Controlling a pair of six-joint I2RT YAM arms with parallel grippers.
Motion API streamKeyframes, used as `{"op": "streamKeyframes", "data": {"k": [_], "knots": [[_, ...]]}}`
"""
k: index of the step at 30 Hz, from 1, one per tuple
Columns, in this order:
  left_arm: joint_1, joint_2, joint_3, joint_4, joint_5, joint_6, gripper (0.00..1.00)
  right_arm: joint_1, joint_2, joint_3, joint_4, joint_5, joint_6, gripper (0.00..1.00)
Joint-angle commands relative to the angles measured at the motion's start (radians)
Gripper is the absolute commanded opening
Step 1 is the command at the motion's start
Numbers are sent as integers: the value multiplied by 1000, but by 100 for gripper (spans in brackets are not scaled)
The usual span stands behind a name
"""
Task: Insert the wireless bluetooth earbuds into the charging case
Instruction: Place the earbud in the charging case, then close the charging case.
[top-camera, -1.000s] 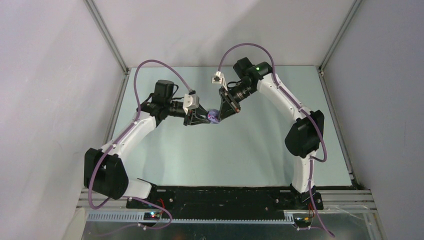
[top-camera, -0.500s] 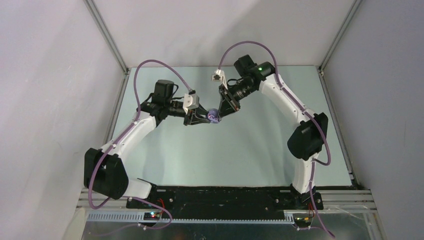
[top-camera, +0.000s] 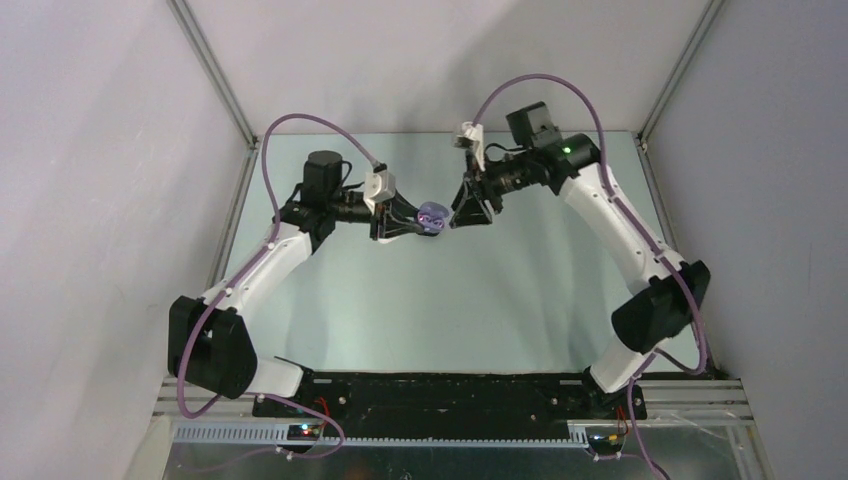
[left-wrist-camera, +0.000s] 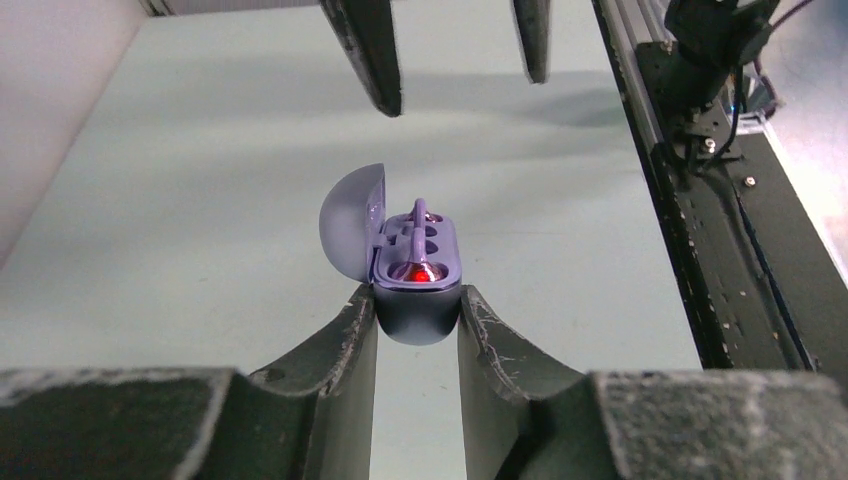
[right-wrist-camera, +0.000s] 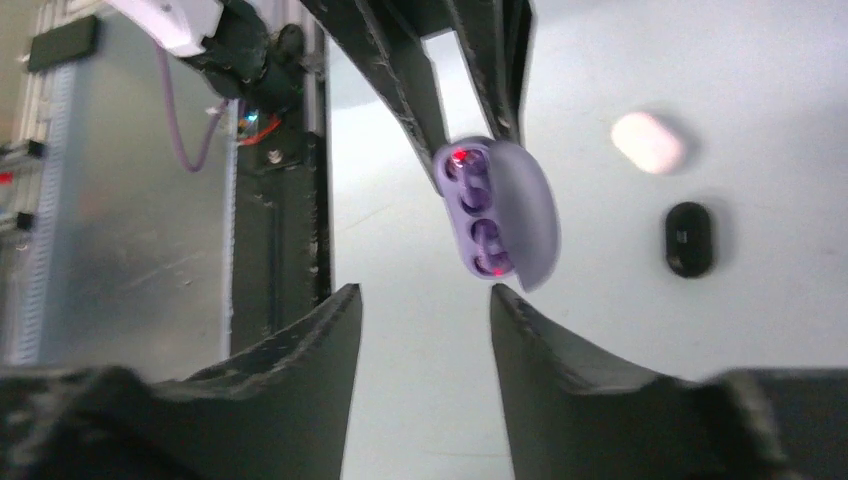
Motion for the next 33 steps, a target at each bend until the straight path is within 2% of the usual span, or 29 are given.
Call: {"op": "streamKeyframes", "data": {"k": [1, 4, 12, 17, 18, 22, 24, 26, 27, 30, 33], "knots": [[13, -2, -2, 260, 0, -224, 0, -95, -113, -154, 335, 19, 192, 66], [15, 12, 13, 284, -12, -243, 0, -97, -104, -147, 311, 21, 104, 82], [17, 13, 31, 270, -36, -256, 0, -23, -22, -96, 255, 45, -123, 86], [17, 8, 39, 236, -43, -243, 0, 35, -2, -104, 267, 55, -165, 90], [17, 9, 41, 239, -62, -260, 0, 46, -3, -104, 265, 58, -167, 97], [21, 13, 19, 352, -178, -464, 0, 70, -46, -152, 277, 107, -173, 99], [23, 16, 1, 424, -244, -613, 0, 91, -100, -267, 358, 205, -141, 99], [24, 30, 0, 455, -268, -715, 0, 110, -183, -376, 480, 407, -95, 99], [24, 37, -2, 456, -273, -730, 0, 115, -200, -409, 572, 462, -71, 100], [25, 47, -19, 424, -285, -732, 0, 113, -246, -485, 665, 701, 30, 100], [29, 74, -33, 267, -304, -670, 0, 64, -280, -508, 696, 737, 110, 99]]}}
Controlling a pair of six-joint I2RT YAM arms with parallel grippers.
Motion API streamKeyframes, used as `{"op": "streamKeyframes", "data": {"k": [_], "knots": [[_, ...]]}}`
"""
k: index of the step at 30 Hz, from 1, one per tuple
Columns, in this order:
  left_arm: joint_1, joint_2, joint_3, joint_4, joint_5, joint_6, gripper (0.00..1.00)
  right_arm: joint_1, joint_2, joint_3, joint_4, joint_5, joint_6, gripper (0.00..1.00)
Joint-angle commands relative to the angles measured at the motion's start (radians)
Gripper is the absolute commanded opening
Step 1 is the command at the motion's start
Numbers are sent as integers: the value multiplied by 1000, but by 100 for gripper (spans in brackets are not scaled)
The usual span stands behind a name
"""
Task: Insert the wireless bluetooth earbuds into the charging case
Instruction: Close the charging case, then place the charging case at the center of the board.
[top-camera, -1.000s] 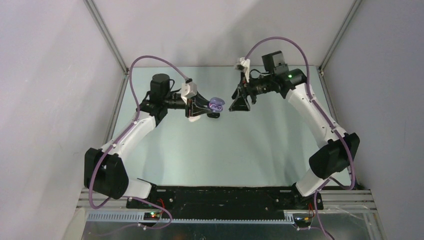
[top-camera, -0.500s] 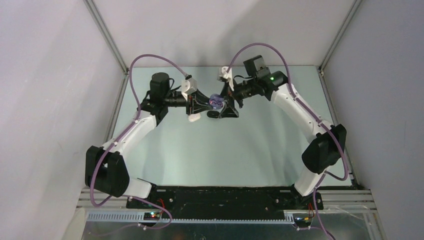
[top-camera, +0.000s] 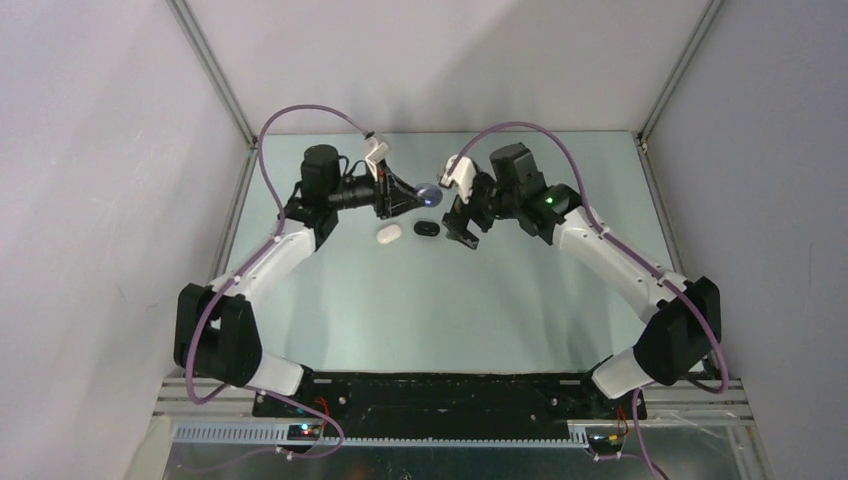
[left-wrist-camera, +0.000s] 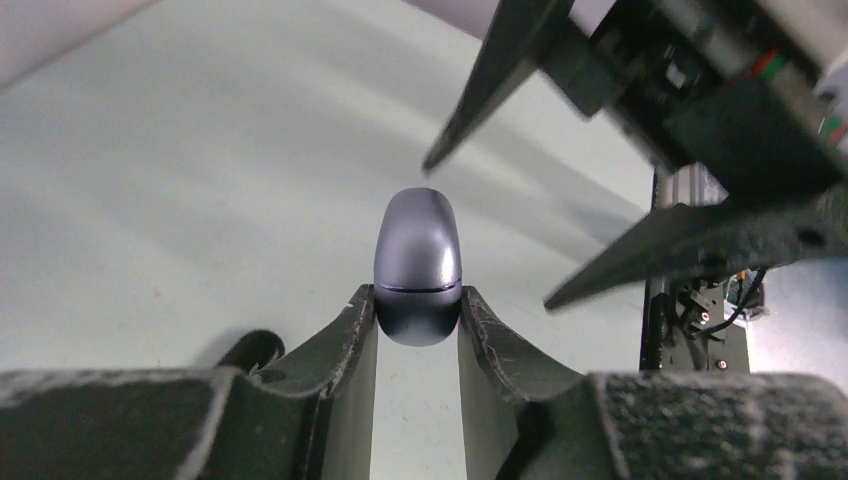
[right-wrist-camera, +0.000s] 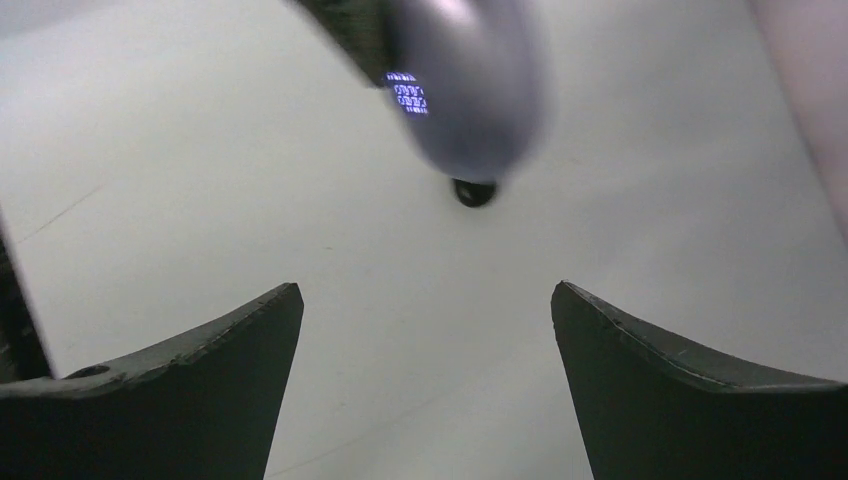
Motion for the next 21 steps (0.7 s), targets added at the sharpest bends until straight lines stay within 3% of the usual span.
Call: {"op": "streamKeyframes", "data": {"k": [1, 10, 16, 21], "knots": [[10, 30, -29, -134, -61, 9, 0, -87, -95, -38, 172, 197, 163, 99], [11, 140, -113, -326, 0, 163, 6, -327, -118, -61, 21, -55, 439, 99], [9, 305, 8, -530, -25, 232, 12, -377, -94, -63, -122, -104, 394, 99], [-1, 387, 32, -537, -111, 223, 22, -383, -83, -67, -107, -98, 418, 99]]}}
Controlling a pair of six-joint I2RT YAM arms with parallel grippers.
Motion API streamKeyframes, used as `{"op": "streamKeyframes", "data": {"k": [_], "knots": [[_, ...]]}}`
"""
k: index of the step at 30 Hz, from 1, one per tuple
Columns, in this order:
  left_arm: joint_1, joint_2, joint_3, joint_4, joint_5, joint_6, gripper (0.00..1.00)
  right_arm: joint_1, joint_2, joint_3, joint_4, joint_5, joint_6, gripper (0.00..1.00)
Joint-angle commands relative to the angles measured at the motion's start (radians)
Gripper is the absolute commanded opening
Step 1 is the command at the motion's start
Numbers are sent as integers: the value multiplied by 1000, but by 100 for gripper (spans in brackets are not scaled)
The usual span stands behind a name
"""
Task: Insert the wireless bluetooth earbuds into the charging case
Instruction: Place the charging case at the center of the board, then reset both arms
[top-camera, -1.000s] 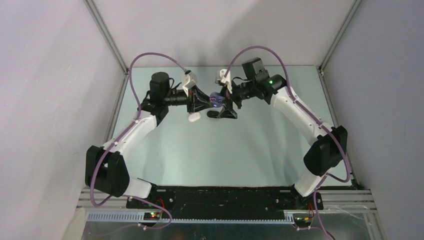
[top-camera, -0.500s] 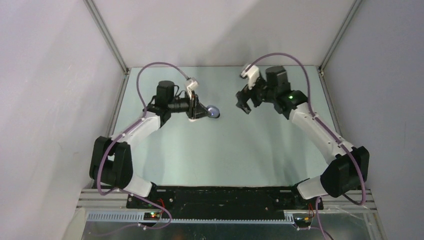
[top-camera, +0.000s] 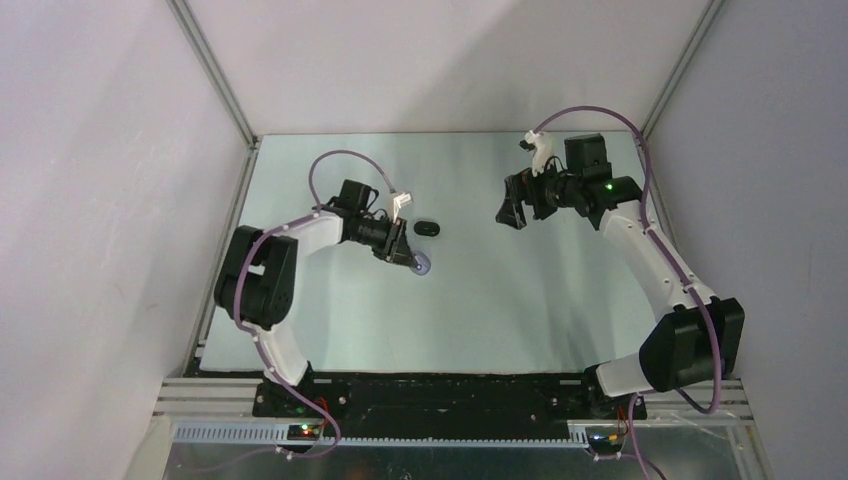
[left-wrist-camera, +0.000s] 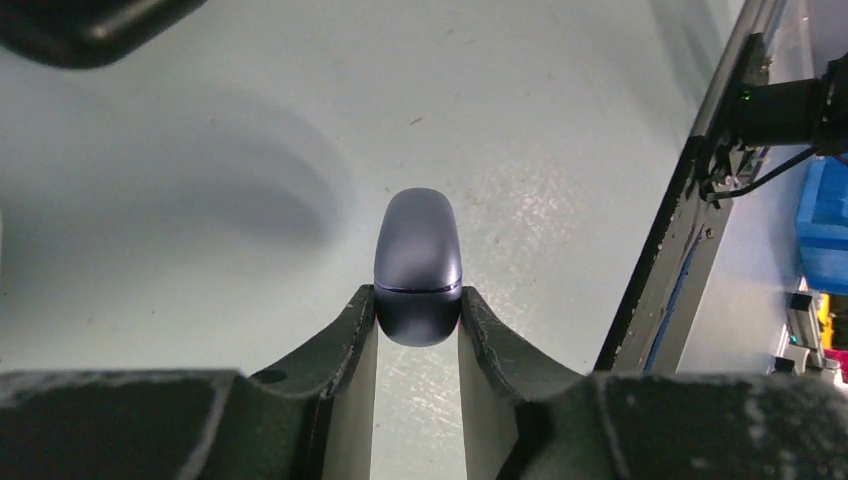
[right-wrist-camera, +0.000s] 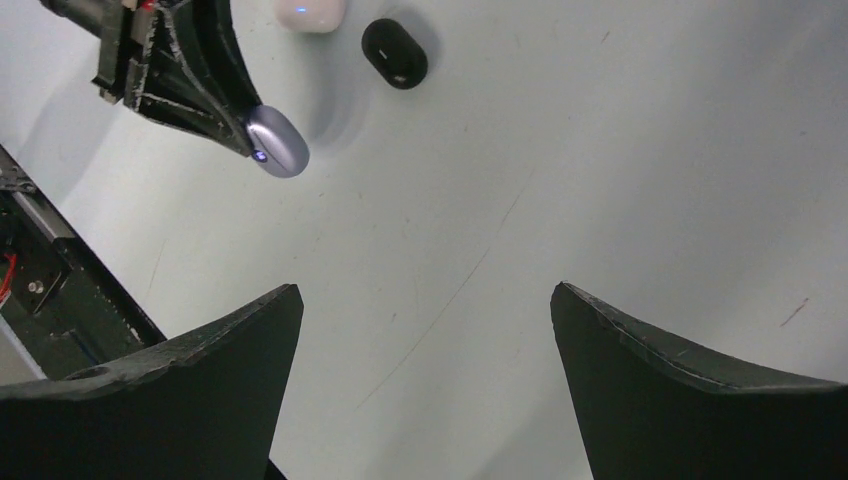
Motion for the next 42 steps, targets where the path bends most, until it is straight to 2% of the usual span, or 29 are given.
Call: {"op": "streamKeyframes", "data": {"k": [1, 4, 9, 15, 16, 18, 22, 24, 26, 29, 31, 33, 40, 42], "knots": [[-6, 72, 56, -73, -61, 21, 23, -5, 7, -5, 3, -25, 37, 99], [-6, 135, 135, -123, -116, 5, 26, -6, 15, -8, 18, -16, 47, 99], [-6, 171, 171, -145, -169, -24, 29, -6, 20, -8, 18, -6, 45, 99], [14, 145, 197, -247, -278, 30, 52, -7, 9, -7, 17, 32, 22, 99], [17, 140, 200, -268, -291, 41, 80, -7, 9, -7, 18, 40, 20, 99], [33, 96, 220, -309, -311, 61, 97, -8, 5, 0, 15, 56, 15, 99], [87, -74, 232, -310, -324, 79, 100, -14, -13, 32, 14, 102, 16, 100], [112, -175, 227, -265, -364, 92, 100, -13, -23, 40, 41, 174, 58, 99], [131, -289, 196, -164, -447, 98, 100, -12, -17, 62, 68, 264, 123, 100], [136, -479, 114, 129, -606, 80, 100, 9, 1, 113, 134, 495, 189, 99], [135, -549, 66, 268, -728, 68, 100, 37, 23, 151, 170, 616, 202, 99], [135, -576, 50, 314, -750, 71, 100, 70, 43, 178, 203, 683, 180, 100], [134, -510, 120, 119, -727, 34, 100, 111, 91, 177, 226, 715, 186, 100], [135, -524, 108, 128, -738, 18, 100, 118, 86, 169, 228, 706, 189, 99]]}}
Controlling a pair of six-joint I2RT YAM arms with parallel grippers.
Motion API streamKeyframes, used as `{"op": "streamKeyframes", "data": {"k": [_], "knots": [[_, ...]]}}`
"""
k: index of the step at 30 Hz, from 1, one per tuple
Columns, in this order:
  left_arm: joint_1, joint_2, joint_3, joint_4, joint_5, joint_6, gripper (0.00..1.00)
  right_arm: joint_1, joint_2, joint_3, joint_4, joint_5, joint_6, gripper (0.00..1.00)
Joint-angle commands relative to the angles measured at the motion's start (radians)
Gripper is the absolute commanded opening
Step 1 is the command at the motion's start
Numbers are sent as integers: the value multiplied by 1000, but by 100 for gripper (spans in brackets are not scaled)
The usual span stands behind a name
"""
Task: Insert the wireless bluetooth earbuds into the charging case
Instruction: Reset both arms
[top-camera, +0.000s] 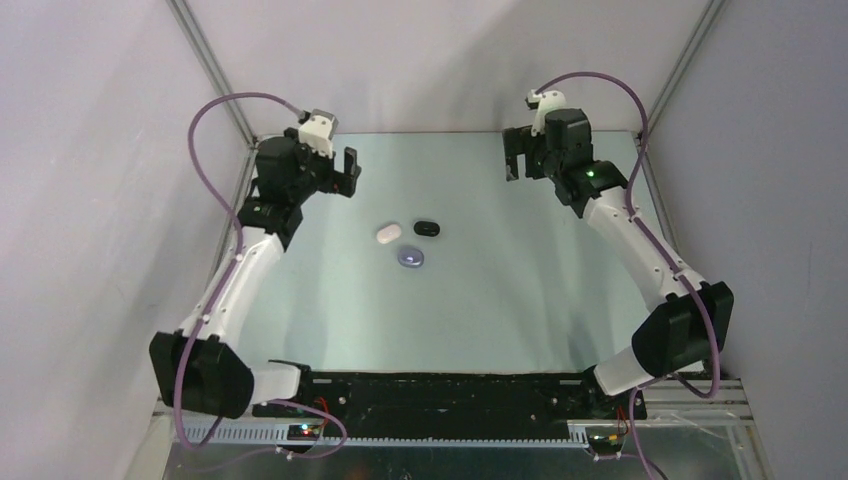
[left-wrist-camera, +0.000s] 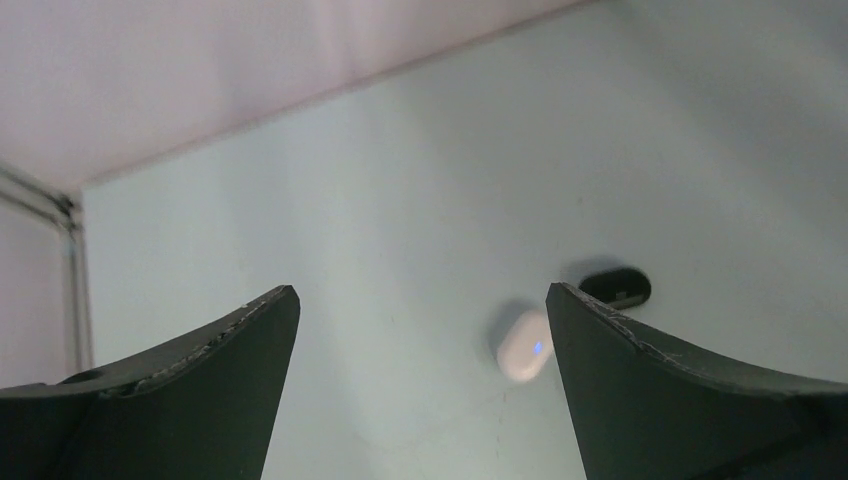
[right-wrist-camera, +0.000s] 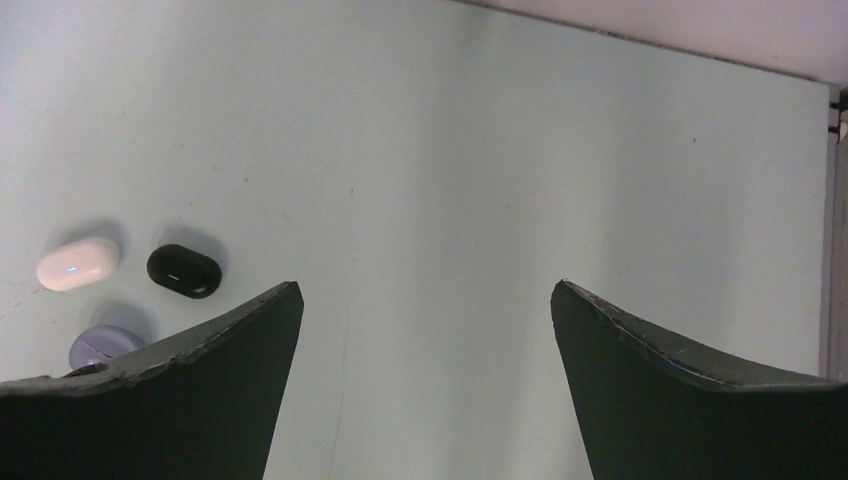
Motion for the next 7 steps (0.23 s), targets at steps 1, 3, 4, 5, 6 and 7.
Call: {"op": "streamKeyframes", "data": {"k": [1, 3, 4, 5, 6, 7], "knots": [[-4, 5, 0, -54, -56, -41, 100, 14, 7, 11, 37, 49, 27, 99], [-3, -4, 5, -49, -83, -49, 100, 16, 6, 11, 35, 44, 26, 99], [-2, -6, 10, -56, -99, -50, 100, 15, 6, 11, 32, 29, 22, 99], [-3, -4, 19, -59, -107, -48, 100, 16, 8, 13, 29, 23, 19, 99], [-3, -5, 22, -63, -119, -42, 100, 14, 8, 14, 27, 11, 18, 99], [-4, -5, 27, -65, -123, -37, 100, 14, 6, 9, 31, 8, 18, 100]]}}
